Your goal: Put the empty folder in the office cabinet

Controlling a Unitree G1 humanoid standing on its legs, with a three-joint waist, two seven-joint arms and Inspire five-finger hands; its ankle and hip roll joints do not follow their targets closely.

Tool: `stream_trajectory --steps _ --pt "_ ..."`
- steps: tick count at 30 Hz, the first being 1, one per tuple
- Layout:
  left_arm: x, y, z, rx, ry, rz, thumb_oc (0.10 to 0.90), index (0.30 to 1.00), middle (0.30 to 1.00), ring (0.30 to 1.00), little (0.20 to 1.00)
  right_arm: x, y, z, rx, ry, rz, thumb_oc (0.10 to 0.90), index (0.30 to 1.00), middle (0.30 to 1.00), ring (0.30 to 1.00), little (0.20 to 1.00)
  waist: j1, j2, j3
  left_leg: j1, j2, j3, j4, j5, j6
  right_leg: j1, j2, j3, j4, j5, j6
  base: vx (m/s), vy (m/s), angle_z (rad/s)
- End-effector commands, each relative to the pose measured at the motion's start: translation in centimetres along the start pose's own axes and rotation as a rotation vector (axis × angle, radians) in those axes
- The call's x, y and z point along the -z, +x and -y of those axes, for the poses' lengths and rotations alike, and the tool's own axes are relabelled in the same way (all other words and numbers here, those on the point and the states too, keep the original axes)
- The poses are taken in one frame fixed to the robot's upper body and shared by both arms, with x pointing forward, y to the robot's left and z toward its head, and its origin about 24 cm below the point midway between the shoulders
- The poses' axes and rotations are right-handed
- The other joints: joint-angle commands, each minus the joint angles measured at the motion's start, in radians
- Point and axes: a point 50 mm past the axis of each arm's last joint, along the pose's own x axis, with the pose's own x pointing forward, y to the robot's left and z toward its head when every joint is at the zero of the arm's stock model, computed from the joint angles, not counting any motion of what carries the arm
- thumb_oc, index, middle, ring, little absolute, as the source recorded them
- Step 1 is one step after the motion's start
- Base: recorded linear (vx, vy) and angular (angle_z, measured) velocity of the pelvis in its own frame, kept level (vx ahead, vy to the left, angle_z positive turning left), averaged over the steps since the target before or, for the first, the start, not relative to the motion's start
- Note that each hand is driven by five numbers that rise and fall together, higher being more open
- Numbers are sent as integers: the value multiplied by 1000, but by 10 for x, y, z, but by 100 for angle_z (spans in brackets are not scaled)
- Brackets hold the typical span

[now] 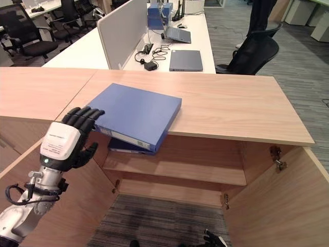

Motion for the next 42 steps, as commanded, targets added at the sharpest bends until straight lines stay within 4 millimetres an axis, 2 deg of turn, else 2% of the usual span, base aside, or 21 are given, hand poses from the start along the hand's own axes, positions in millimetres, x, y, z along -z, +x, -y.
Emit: stream_trajectory --steps 1,11,25,42 --pt "-3 48 -41 -204 46 122 800 900 900 900 900 -34 7 8 15 -8 128 800 900 900 900 900 -16 -18 16 91 40 -27 2 -121 -84 86 -21 66 10 -148 75 14 29 -3" --pt "-9 53 -25 -119 -50 113 800 900 900 900 900 -29 6 12 37 -1 110 800 900 900 900 900 -38 -17 20 99 34 -11 2 -132 -80 82 -28 82 8 -139 80 1 14 -7" --pt "-10 73 -31 -122 25 165 800 900 900 900 900 -22 5 12 28 25 75 800 900 900 900 900 -54 -22 17 103 29 3 2 -142 -77 76 -36 93 8 -133 86 1 1 0" --pt "-11 76 -26 -85 41 173 800 900 900 900 900 -18 5 13 30 57 52 800 900 900 900 900 -64 -25 11 108 28 13 2 -146 -75 71 -37 103 8 -131 87 4 4 -2"
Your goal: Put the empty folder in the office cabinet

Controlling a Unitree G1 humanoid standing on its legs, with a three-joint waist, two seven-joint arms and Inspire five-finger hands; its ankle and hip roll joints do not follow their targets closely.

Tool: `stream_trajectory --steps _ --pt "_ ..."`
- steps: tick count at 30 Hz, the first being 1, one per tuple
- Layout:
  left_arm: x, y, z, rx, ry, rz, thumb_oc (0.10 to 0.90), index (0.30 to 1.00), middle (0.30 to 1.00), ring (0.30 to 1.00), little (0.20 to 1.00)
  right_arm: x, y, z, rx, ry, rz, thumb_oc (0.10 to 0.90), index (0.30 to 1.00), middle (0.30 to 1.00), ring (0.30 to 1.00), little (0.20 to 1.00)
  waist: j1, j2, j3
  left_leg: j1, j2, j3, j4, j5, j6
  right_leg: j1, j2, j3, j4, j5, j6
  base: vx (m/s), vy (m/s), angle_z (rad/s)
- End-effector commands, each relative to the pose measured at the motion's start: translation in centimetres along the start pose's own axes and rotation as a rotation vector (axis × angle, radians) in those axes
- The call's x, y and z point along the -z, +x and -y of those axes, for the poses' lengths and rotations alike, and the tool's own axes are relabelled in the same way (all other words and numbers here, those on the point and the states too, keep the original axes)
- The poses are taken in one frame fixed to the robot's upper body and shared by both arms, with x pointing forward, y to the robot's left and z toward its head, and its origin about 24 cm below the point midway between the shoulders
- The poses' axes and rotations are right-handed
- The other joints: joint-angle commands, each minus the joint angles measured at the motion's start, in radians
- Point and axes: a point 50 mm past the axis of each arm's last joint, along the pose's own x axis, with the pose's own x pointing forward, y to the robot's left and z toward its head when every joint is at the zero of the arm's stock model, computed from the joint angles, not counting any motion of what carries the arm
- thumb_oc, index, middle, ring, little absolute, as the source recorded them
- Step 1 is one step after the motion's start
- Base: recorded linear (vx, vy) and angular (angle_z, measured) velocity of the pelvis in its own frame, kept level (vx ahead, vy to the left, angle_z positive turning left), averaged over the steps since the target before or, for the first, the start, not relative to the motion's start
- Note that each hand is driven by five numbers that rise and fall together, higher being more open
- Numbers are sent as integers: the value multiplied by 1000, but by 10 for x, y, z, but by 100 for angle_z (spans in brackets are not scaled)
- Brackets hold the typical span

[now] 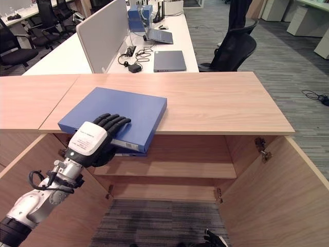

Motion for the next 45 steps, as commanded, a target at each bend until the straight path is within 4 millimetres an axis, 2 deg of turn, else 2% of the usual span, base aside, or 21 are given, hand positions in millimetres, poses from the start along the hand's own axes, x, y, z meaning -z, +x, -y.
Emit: stream_trajectory --steps 1,11,12,13,14,27,33,35,39,42,45 --pt "16 38 -47 -199 117 26 800 900 900 900 900 -20 5 11 31 22 59 800 900 900 900 900 -17 -20 16 89 23 -35 2 -142 -75 77 -39 57 9 -139 92 0 0 0" --pt "21 37 -42 -171 128 -1 800 900 900 900 900 -17 4 14 43 30 44 800 900 900 900 900 -23 -24 17 88 26 -31 2 -144 -76 74 -39 62 9 -139 92 0 0 0" --pt "21 37 -41 -166 132 -4 744 815 815 815 815 -16 4 14 43 32 42 800 900 900 900 900 -24 -25 17 89 26 -31 2 -144 -76 74 -38 62 9 -139 92 0 0 0" --pt "22 37 -41 -162 132 -9 409 314 314 314 314 -16 4 15 46 34 41 800 900 900 900 900 -24 -25 17 89 26 -30 2 -144 -76 74 -38 62 10 -139 92 0 0 0" --pt "23 37 -40 -162 133 -10 400 300 300 300 300 -15 4 15 49 36 38 800 900 900 900 900 -24 -25 17 90 26 -29 2 -144 -76 74 -37 62 10 -139 92 0 0 0" --pt "25 28 -39 -168 93 -54 400 300 300 300 300 -8 3 18 70 101 4 800 900 900 900 900 -21 -27 14 98 27 -25 2 -146 -77 84 -37 64 9 -142 90 0 0 0" --pt "27 18 -47 -217 20 -98 400 300 300 300 300 -6 4 16 79 211 -7 800 900 900 900 900 -14 -26 11 103 26 -24 2 -147 -78 86 -40 65 8 -140 91 -5 1 -2" --pt "26 16 -53 -269 -45 -115 400 300 300 300 300 -6 4 15 75 218 -13 800 900 900 900 900 -8 -28 11 103 27 -26 2 -146 -78 89 -40 62 8 -140 89 -31 -5 -12" --pt "13 15 -87 -558 -405 -117 400 300 300 300 300 -12 6 12 54 214 1 800 900 900 900 900 1 -29 11 103 23 -38 2 -143 -75 95 -43 54 8 -139 84 -14 -2 0" --pt "4 17 -110 -714 -587 -43 400 300 300 300 300 -20 8 11 41 211 26 800 900 900 900 900 4 -28 12 101 21 -43 2 -141 -72 94 -45 53 9 -137 83 -20 3 9" --pt "-3 19 -129 -771 -745 68 400 300 300 300 300 -26 8 13 34 199 46 800 900 900 900 900 6 -23 11 100 20 -47 2 -141 -70 94 -47 53 9 -137 83 -14 10 7"
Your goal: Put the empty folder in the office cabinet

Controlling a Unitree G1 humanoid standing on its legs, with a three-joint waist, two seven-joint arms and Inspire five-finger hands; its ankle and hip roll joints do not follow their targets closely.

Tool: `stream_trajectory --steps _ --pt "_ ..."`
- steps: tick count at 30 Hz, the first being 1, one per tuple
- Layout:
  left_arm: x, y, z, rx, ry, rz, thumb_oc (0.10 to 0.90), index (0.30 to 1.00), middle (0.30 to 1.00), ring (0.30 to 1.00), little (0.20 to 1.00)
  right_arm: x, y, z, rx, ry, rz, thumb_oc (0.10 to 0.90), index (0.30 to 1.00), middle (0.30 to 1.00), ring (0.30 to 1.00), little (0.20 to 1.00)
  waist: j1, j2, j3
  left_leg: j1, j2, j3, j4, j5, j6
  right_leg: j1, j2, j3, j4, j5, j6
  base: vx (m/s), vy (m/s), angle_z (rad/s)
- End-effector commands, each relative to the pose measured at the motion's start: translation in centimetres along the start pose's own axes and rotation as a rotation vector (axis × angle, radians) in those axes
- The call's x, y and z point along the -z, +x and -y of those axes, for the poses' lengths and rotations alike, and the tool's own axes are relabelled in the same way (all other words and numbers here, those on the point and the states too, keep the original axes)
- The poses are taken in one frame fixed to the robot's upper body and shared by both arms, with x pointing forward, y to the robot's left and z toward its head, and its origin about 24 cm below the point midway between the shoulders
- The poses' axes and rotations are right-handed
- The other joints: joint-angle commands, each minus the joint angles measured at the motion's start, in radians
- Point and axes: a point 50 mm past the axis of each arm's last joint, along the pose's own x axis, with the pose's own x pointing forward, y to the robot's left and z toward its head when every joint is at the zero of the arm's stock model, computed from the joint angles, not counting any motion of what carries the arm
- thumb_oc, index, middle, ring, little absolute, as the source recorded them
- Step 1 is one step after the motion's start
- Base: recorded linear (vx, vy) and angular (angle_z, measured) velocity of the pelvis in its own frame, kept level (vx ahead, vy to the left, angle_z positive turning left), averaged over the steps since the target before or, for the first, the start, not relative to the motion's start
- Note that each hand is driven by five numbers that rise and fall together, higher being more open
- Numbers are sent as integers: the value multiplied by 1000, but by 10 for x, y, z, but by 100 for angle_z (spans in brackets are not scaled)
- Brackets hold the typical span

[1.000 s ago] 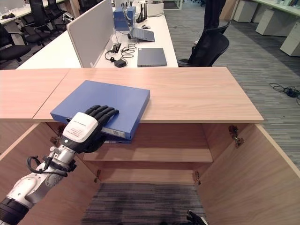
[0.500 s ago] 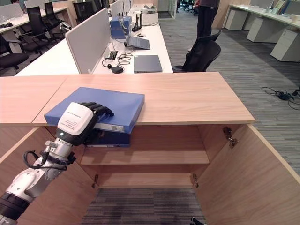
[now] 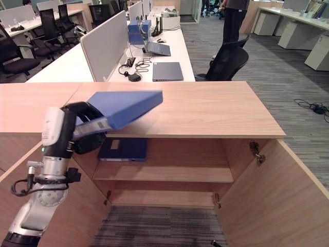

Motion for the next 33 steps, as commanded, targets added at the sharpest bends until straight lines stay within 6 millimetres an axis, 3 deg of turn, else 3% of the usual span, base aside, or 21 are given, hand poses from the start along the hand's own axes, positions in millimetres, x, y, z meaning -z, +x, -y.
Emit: stream_trajectory --steps 1,5,10,18,28,33 --pt "-56 47 -40 -163 -277 349 400 300 300 300 300 -47 9 -3 -22 14 135 800 900 900 900 900 2 -11 53 93 20 -50 2 -136 -64 89 -46 48 9 -141 82 0 0 0" --pt "-68 53 -40 -70 -570 393 400 300 300 300 300 -52 10 -4 -45 -24 132 800 900 900 900 900 0 -4 52 95 15 -53 2 -137 -61 93 -49 47 10 -140 81 0 0 0" --pt "-77 57 -31 27 -772 421 400 300 300 300 300 -56 11 -6 -56 -35 127 800 900 900 900 900 -2 1 54 95 14 -58 2 -136 -60 96 -51 45 12 -141 79 0 0 0" --pt "-69 53 -10 319 -1074 326 400 300 300 300 300 -58 12 -6 -75 -61 111 800 900 900 900 900 -6 14 56 97 10 -54 2 -135 -57 95 -56 50 14 -137 79 0 0 0" --pt "-52 45 -13 708 -1011 123 400 300 300 300 300 -65 13 -7 -100 -63 130 800 900 900 900 900 -2 31 49 97 8 -45 2 -129 -57 90 -60 56 13 -128 85 0 0 0" --pt "-38 42 -5 871 -953 -26 400 300 300 300 300 -80 14 -19 -143 -53 175 800 900 900 900 900 1 36 45 93 5 -44 2 -122 -57 86 -61 58 12 -122 88 0 0 0"
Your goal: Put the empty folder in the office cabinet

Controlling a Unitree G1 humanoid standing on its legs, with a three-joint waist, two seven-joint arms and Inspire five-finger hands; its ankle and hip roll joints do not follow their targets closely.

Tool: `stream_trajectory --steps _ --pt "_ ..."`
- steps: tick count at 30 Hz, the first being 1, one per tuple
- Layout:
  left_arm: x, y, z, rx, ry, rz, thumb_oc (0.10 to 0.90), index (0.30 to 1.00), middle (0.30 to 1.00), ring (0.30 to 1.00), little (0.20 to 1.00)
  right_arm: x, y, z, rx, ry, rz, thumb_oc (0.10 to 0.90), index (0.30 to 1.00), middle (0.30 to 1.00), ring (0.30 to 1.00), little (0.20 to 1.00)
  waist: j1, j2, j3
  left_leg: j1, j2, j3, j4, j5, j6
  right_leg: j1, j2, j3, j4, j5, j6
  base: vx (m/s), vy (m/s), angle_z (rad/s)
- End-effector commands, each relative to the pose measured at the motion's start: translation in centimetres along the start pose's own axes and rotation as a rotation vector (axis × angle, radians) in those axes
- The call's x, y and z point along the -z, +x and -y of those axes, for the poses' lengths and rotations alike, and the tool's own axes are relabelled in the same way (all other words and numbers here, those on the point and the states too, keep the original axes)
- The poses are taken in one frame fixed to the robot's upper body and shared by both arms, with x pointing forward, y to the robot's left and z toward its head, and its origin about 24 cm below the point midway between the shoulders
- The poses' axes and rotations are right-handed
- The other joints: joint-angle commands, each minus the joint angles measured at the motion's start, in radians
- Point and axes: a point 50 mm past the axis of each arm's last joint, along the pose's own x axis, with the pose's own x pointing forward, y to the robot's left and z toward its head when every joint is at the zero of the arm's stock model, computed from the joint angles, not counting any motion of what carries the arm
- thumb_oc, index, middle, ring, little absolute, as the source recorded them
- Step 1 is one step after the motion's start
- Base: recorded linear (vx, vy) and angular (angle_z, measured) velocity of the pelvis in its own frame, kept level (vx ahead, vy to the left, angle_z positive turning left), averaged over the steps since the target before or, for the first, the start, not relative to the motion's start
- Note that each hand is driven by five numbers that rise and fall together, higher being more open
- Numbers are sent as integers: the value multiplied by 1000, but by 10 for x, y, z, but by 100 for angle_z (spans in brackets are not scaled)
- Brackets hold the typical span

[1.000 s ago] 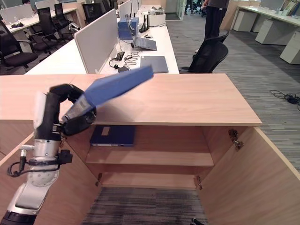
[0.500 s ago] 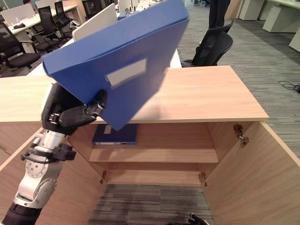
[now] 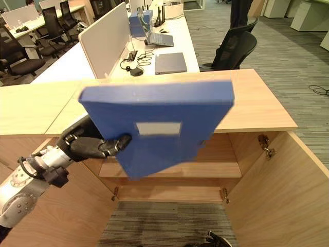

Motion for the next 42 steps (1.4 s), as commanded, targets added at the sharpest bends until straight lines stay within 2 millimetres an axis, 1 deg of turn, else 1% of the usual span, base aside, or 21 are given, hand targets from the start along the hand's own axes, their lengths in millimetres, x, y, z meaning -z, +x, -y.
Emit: stream_trajectory --steps 1,7,10,11,12,13,14,18,20,21,23,24,27,29,30,31,32,35,36,37,42 --pt "-49 15 -1 115 81 174 400 300 300 300 300 -52 9 -15 -61 16 152 800 900 900 900 900 2 -28 0 76 10 -42 2 -120 -56 68 -58 59 13 -117 87 0 0 0" --pt "-38 9 -12 62 127 95 400 300 300 300 300 -64 10 -22 -87 33 194 800 900 900 900 900 9 -30 -2 70 5 -43 2 -117 -56 66 -62 57 15 -116 89 0 0 0" --pt "-34 3 -18 -12 140 108 400 300 300 300 300 -89 6 -23 -97 119 309 800 900 900 900 900 12 -31 -2 66 4 -43 2 -117 -56 62 -64 57 13 -114 89 0 0 0" --pt "-30 -4 -23 -75 124 123 400 300 300 300 300 -112 -2 -20 -112 184 426 800 900 900 900 900 14 -33 -1 65 4 -42 2 -117 -55 59 -65 57 12 -114 90 0 0 0" --pt "-30 -5 -23 -76 123 123 400 300 300 300 300 -111 -2 -20 -112 182 425 800 900 900 900 900 13 -32 -2 66 4 -42 2 -117 -55 60 -65 57 13 -114 90 0 0 0" --pt "-25 -12 -29 -139 100 131 400 300 300 300 300 -137 -15 -13 -119 215 563 800 900 900 900 900 12 -33 0 64 2 -40 2 -119 -54 57 -66 57 12 -114 91 0 0 0" --pt "-24 -12 -28 -140 99 131 400 300 300 300 300 -137 -15 -13 -119 214 562 800 900 900 900 900 11 -32 -1 65 2 -40 2 -119 -54 57 -66 57 13 -114 91 0 0 0" --pt "-18 -23 -36 -219 79 132 400 300 300 300 300 -174 -43 3 -138 206 766 800 900 900 900 900 7 -35 -1 64 -2 -44 2 -124 -52 58 -71 57 16 -115 93 0 0 0" --pt "-16 -26 -38 -241 80 132 400 300 300 300 300 -185 -55 9 -138 183 830 800 900 900 900 900 4 -37 -3 65 -2 -45 2 -126 -50 60 -72 55 18 -117 93 10 7 2" --pt "-16 -27 -38 -242 79 132 400 300 300 300 300 -185 -55 9 -138 182 829 800 900 900 900 900 3 -36 -3 65 -2 -46 2 -126 -50 60 -72 55 18 -117 93 0 0 0" --pt "-13 -32 -43 -283 88 129 400 300 300 300 300 -196 -67 19 -139 164 886 800 900 900 900 900 1 -39 -6 67 -2 -51 2 -127 -49 65 -73 51 21 -120 92 0 0 0" --pt "-13 -32 -43 -283 88 129 400 300 300 300 300 -196 -67 19 -139 164 886 800 900 900 900 900 1 -39 -6 68 -2 -51 2 -127 -49 65 -73 51 21 -120 92 0 0 0" --pt "-13 -34 -43 -291 93 140 400 300 300 300 300 -212 -85 24 -190 142 969 800 900 900 900 900 1 -44 -7 69 -2 -56 2 -127 -49 67 -72 48 21 -123 91 0 0 0" --pt "-14 -34 -44 -290 101 140 400 300 300 300 300 -218 -93 23 -240 111 996 800 900 900 900 900 1 -47 -8 68 -1 -55 2 -126 -50 68 -72 47 20 -123 91 0 0 0" --pt "-14 -34 -44 -290 101 140 400 300 300 300 300 -218 -93 23 -240 111 996 800 900 900 900 900 1 -47 -8 68 -1 -55 2 -126 -50 68 -72 47 20 -123 91 0 0 0" --pt "-14 -35 -45 -292 98 141 400 300 300 300 300 -221 -96 20 -278 91 1002 800 900 900 900 900 2 -50 -8 67 -1 -56 2 -126 -50 67 -72 47 20 -123 91 0 0 0" --pt "-15 -34 -44 -281 104 143 400 300 300 300 300 -228 -105 15 -357 48 1020 800 900 900 900 900 1 -52 -7 66 1 -55 2 -124 -51 66 -72 48 19 -122 91 0 0 0" --pt "-14 -33 -41 -253 100 146 400 300 300 300 300 -234 -116 5 -481 2 1035 800 900 900 900 900 1 -55 -8 66 2 -56 2 -124 -52 66 -71 49 18 -123 91 0 0 0" --pt "-14 -33 -41 -253 99 146 400 300 300 300 300 -234 -116 6 -482 2 1034 800 900 900 900 900 1 -55 -8 66 2 -56 2 -124 -52 66 -71 48 18 -123 91 0 0 0" --pt "-15 -31 -39 -225 106 145 400 300 300 300 300 -238 -124 -2 -562 -26 1047 800 900 900 900 900 0 -57 -8 67 4 -56 2 -123 -53 67 -70 49 18 -123 92 0 0 0" --pt "-17 -24 -35 -180 107 163 400 300 300 300 300 -249 -141 -22 -722 -54 1096 800 900 900 900 900 -1 -58 -12 68 6 -56 2 -123 -54 66 -69 51 17 -124 91 0 0 0"
